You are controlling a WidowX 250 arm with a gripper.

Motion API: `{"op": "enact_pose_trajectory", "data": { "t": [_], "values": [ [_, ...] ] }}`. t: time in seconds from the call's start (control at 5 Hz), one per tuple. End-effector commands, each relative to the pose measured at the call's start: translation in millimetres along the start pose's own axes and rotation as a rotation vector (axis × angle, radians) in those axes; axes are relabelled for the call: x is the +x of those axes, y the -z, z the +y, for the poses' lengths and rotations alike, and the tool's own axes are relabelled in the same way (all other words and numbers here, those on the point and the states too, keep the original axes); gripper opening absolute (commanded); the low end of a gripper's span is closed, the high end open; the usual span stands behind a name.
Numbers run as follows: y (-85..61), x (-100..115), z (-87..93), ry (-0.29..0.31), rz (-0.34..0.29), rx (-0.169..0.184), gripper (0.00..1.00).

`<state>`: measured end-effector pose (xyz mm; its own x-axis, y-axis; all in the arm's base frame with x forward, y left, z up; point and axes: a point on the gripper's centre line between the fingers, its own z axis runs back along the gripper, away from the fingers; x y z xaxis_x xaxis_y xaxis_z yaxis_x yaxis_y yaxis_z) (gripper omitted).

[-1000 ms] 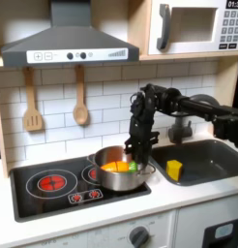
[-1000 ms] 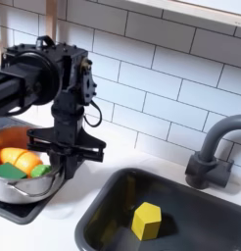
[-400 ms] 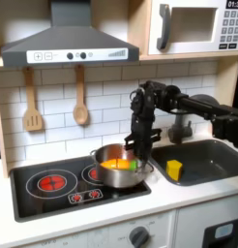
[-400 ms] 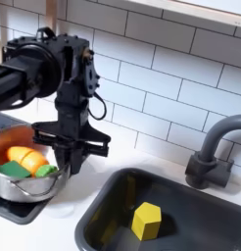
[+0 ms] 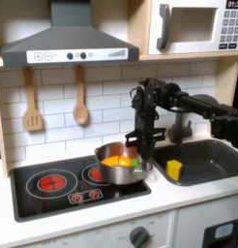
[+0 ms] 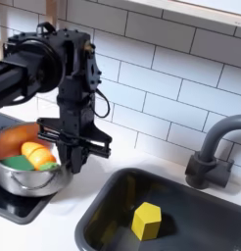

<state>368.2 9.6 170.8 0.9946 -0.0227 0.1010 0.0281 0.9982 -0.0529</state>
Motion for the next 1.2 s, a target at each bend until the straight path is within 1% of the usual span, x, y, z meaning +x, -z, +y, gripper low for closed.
{"op": "enact_pose_trajectory", "data": {
  "t": [0.0,0.2,0.4,0.6,0.8,1.0],
  "values": [
    [-1.6,-2,-4.1,0.065,-0.012,-0.008,0.00],
    [0.7,-6,-10.1,0.147,0.019,-0.060,0.00],
    [-7.9,-13,-20.5,0.285,-0.001,-0.059,0.00],
    [-22.8,-23,-31.6,0.356,-0.018,-0.049,0.00],
    [-46.5,-29,-48.1,0.423,-0.069,-0.047,0.00],
    [-52.6,-35,-63.1,0.472,-0.082,-0.050,0.00]
  ]
}}
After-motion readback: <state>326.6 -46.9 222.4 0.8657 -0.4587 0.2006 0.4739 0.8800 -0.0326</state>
